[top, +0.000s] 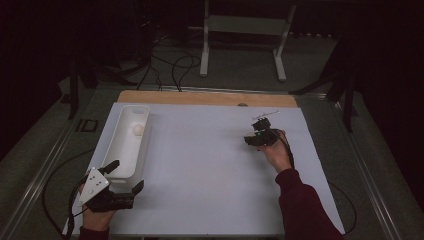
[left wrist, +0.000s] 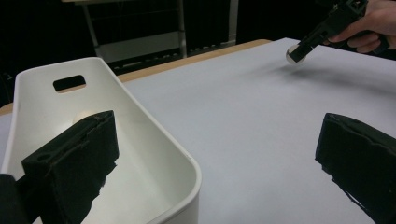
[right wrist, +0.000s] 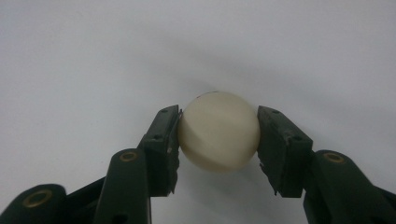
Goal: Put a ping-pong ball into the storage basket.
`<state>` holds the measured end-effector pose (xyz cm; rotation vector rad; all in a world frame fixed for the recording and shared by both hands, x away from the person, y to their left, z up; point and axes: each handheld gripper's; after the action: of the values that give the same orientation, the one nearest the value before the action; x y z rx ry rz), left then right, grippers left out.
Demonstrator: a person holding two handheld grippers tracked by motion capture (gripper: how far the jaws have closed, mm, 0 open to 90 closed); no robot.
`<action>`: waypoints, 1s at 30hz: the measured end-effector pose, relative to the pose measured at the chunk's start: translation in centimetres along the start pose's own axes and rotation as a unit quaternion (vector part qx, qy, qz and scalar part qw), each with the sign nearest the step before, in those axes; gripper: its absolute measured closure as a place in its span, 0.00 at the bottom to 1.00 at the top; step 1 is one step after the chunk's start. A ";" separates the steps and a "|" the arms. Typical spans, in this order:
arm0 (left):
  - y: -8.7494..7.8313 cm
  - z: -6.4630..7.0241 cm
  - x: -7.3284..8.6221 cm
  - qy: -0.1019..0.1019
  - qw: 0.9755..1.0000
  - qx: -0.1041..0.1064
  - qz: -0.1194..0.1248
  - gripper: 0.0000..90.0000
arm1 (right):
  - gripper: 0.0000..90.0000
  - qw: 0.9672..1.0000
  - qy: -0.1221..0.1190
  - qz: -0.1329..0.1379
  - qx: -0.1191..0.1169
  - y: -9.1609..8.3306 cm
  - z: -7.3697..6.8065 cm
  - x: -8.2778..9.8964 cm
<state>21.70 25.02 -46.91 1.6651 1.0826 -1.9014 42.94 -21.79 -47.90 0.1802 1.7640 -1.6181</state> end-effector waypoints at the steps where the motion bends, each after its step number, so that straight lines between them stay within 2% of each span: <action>1: 0.0 0.0 0.0 0.000 1.000 0.000 0.000 0.00 | 0.56 1.000 -0.003 0.002 -0.002 -0.1 0.0 0.0; 30: 0.0 0.0 0.0 0.000 1.000 0.001 0.000 0.00 | 0.56 0.999 -0.030 0.023 -0.013 -1.7 -1.7 -1.1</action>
<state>21.71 24.98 -46.94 1.6656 1.0818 -1.9027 42.13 -20.23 -45.96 0.1581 1.7228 -1.5507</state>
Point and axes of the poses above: each handheld gripper's, and its own axes: y roughly forward along the jaws, x roughly out of its underside, z roughly to its right, and after that the axes turned 6 degrees about x, right-handed
